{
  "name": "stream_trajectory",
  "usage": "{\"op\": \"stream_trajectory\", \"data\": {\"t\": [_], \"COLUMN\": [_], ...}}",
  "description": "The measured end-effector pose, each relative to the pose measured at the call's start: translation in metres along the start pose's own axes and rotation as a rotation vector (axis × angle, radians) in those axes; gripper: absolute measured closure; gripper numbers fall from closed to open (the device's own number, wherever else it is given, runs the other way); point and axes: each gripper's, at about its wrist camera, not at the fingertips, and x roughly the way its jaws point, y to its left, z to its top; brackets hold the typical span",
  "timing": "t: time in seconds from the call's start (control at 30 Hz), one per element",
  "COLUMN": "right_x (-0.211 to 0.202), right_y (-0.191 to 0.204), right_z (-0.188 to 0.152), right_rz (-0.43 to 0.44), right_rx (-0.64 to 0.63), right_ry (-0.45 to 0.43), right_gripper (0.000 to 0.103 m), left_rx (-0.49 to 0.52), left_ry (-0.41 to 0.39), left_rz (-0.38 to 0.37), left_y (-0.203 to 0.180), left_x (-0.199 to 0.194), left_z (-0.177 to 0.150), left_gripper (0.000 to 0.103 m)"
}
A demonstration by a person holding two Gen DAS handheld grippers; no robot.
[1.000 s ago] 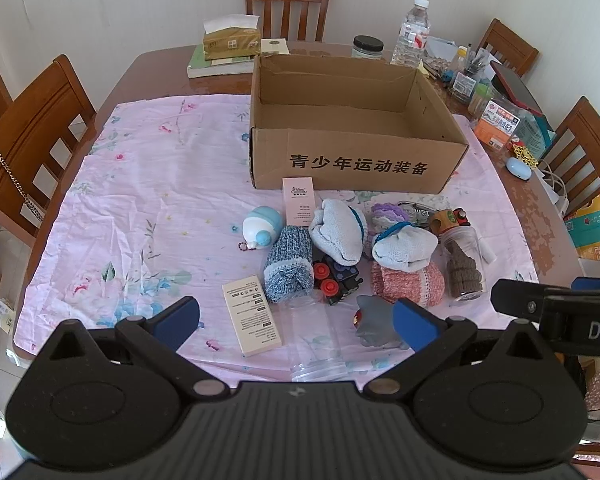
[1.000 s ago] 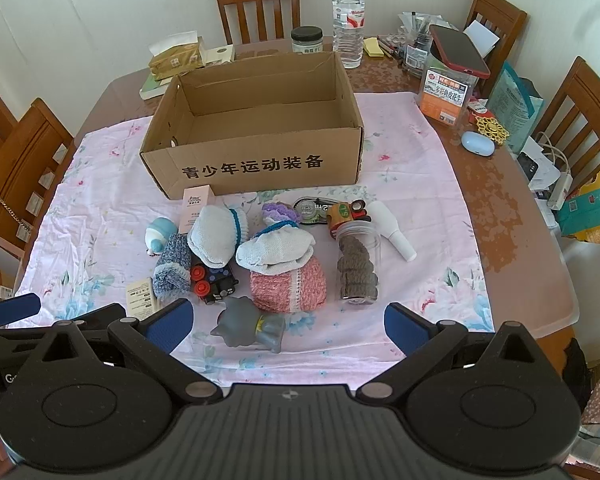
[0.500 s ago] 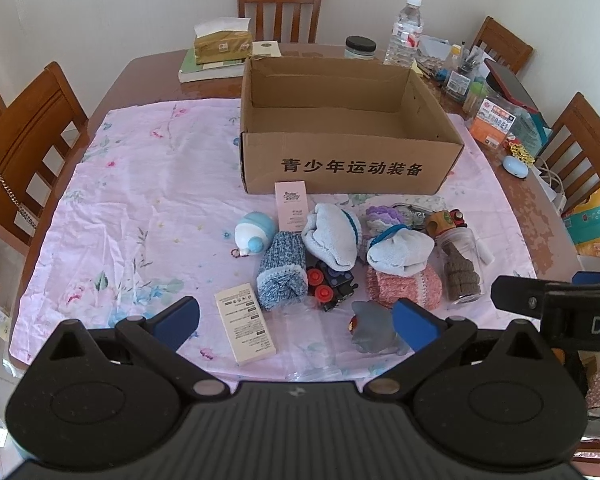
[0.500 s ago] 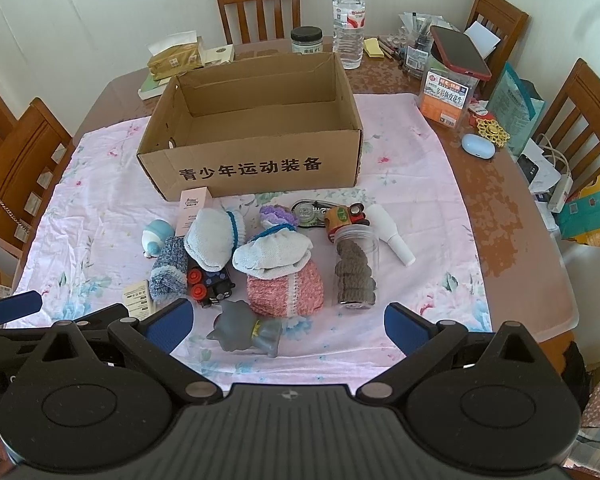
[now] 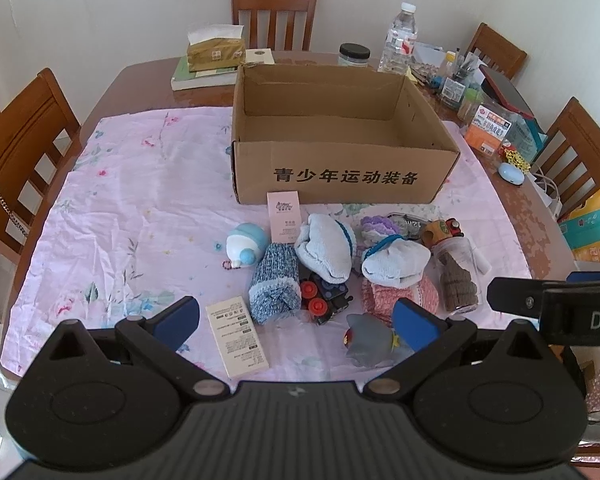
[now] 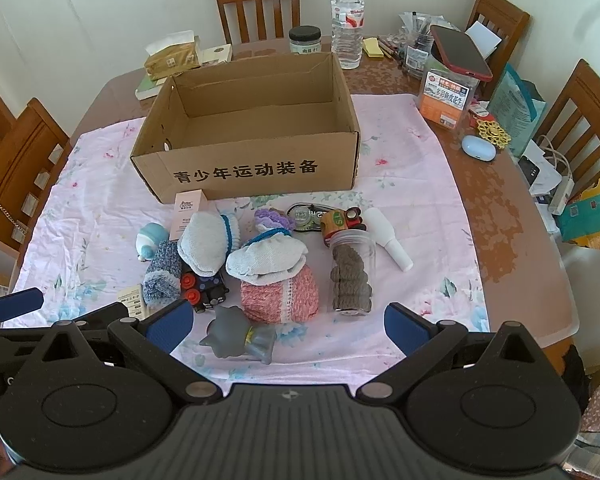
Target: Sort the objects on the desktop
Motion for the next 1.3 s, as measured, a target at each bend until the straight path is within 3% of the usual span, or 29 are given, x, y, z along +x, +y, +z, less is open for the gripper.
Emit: {"op": "stream_trajectory", "data": {"t": [0.8, 1.3], "right_x": [0.011, 0.015], "right_y": [-0.001, 0.001], "right_z": [0.01, 0.013], "right_rz": [0.051, 0.084], "right_rx": [-0.015, -0.032], "right_ry": [-0.014, -0.065], "right_gripper": [0.0, 0.0], "left_rx": [0.05, 0.023], "left_ry": [-0.073, -0.071], "left_rz": [0.035, 0.083], "left_y": [0.007, 0.045], "left_x": [0.007, 0.016], "left_z": [-0.005, -0.022], "left_gripper": [0.001, 0.001]}}
